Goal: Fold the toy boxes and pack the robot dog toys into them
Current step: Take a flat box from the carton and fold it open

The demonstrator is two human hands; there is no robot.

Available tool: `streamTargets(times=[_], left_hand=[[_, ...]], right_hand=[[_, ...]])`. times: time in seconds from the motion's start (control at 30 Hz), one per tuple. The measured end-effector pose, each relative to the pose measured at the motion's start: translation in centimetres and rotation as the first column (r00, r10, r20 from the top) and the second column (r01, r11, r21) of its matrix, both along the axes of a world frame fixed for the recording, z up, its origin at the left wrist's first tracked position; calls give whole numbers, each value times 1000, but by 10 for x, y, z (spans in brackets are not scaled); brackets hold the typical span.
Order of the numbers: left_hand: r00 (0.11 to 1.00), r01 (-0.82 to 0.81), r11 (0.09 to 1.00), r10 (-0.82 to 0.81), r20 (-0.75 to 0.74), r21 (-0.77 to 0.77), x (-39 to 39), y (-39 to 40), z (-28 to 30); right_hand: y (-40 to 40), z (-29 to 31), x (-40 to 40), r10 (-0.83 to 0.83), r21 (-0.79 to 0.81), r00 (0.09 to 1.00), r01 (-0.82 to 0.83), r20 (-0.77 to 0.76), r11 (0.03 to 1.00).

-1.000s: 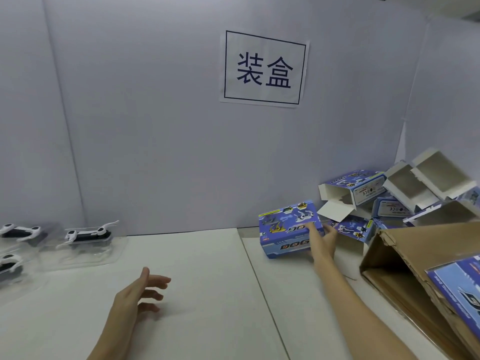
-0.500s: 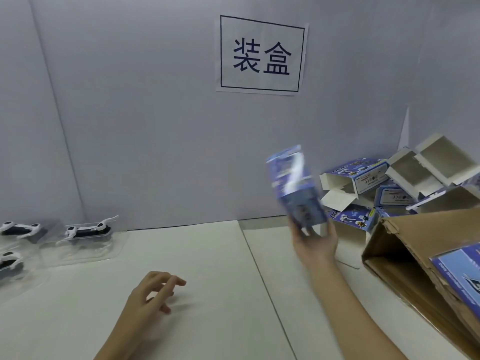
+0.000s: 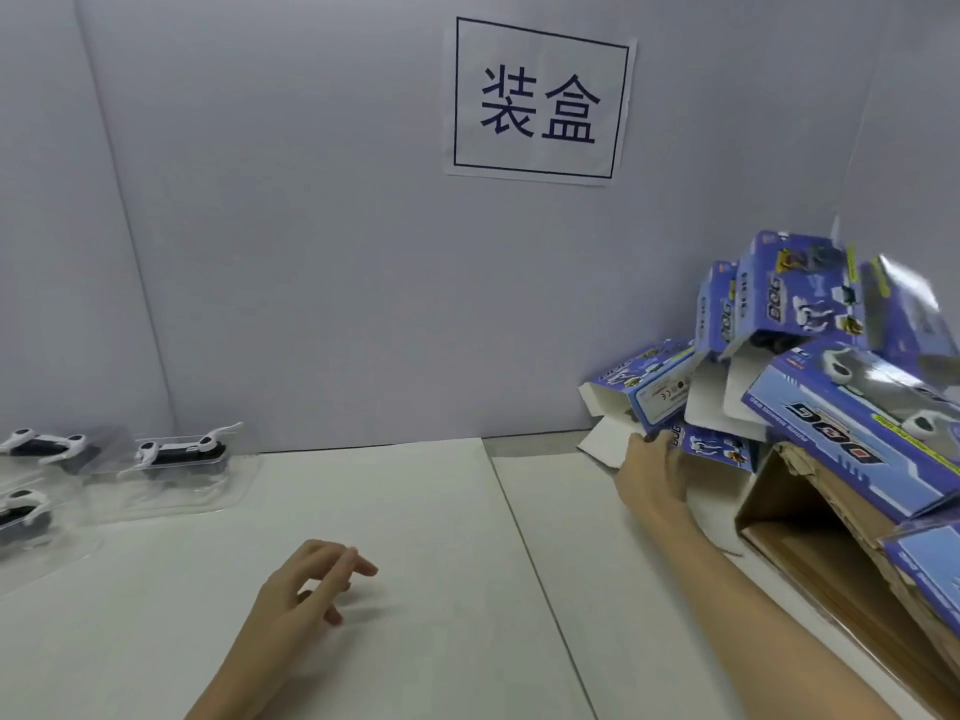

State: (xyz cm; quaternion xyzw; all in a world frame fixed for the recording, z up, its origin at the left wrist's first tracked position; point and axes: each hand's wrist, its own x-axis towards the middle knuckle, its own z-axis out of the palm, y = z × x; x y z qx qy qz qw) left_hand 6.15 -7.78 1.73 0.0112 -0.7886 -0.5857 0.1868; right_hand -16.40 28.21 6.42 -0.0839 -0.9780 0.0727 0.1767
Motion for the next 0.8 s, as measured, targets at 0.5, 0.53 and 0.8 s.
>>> streamTargets(times=[0.5,0.53,0.8], left_hand=[[995,-62,996,58,-76,-56,2,5,2],[991,-77,993,67,-112,-88,3,5,1],[911,-295,843,107,-398,-449,0,7,2]], right_hand=[[-102,17,60,482,-75,741,-577,-468,813],[-112,21,71,487,-122,673,-646,-557,753],[-151,49,145,480,-512,523,-843,-704,168]])
